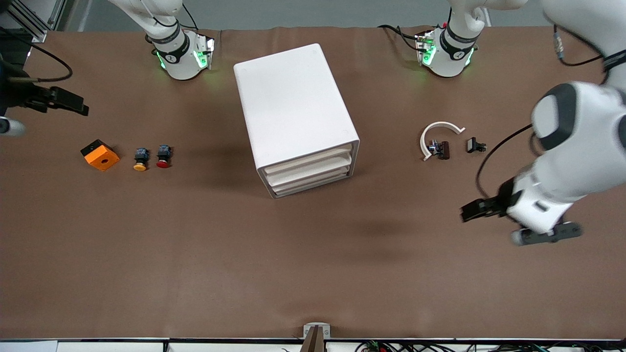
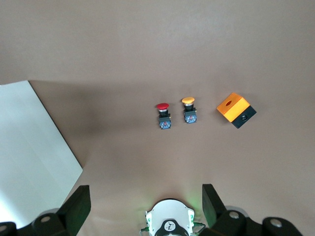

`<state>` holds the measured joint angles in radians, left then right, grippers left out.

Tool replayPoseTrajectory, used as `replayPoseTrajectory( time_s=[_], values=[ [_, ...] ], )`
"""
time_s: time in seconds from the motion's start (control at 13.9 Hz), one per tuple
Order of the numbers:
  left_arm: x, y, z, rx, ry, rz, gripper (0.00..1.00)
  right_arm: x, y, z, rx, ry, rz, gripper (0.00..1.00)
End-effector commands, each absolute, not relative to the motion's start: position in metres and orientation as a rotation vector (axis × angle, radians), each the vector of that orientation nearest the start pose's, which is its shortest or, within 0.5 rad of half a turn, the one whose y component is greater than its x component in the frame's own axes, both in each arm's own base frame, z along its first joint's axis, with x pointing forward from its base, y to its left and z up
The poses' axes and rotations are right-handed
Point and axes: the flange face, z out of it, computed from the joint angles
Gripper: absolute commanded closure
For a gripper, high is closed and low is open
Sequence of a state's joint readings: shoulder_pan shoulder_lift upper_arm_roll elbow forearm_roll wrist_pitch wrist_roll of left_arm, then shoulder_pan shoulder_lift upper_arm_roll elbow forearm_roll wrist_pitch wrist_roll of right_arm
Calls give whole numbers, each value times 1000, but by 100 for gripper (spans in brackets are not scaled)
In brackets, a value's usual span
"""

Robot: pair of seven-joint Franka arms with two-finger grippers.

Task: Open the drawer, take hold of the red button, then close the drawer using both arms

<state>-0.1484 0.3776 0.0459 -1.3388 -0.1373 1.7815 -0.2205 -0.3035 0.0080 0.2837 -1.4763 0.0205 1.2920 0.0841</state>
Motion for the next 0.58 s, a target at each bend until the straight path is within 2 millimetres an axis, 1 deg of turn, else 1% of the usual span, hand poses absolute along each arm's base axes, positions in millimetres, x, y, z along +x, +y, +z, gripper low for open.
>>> replayPoseTrajectory(
  time_s=[0.0, 0.07, 0.14, 0.22, 0.29, 0.36, 0.5],
  values=[
    [644, -40, 557, -3248, -183, -29, 0, 530, 2, 650, -3117, 116, 303, 0],
    [636, -29, 569, -3244, -183, -17, 0, 529, 2, 651, -3124, 118, 299, 0],
    [626, -24, 583, -3238, -176, -7, 0, 529, -1, 652, -3124, 125, 297, 0],
    [618, -10, 595, -3229, -192, -15, 0, 529, -5, 653, -3123, 140, 294, 0],
    [611, -3, 607, -3227, -182, -31, 0, 528, -12, 651, -3118, 161, 311, 0],
    [607, -1, 614, -3222, -169, -30, 0, 525, -20, 650, -3113, 186, 339, 0],
    [599, 0, 627, -3190, -151, -44, 0, 521, -24, 652, -3108, 199, 347, 0]
  ],
)
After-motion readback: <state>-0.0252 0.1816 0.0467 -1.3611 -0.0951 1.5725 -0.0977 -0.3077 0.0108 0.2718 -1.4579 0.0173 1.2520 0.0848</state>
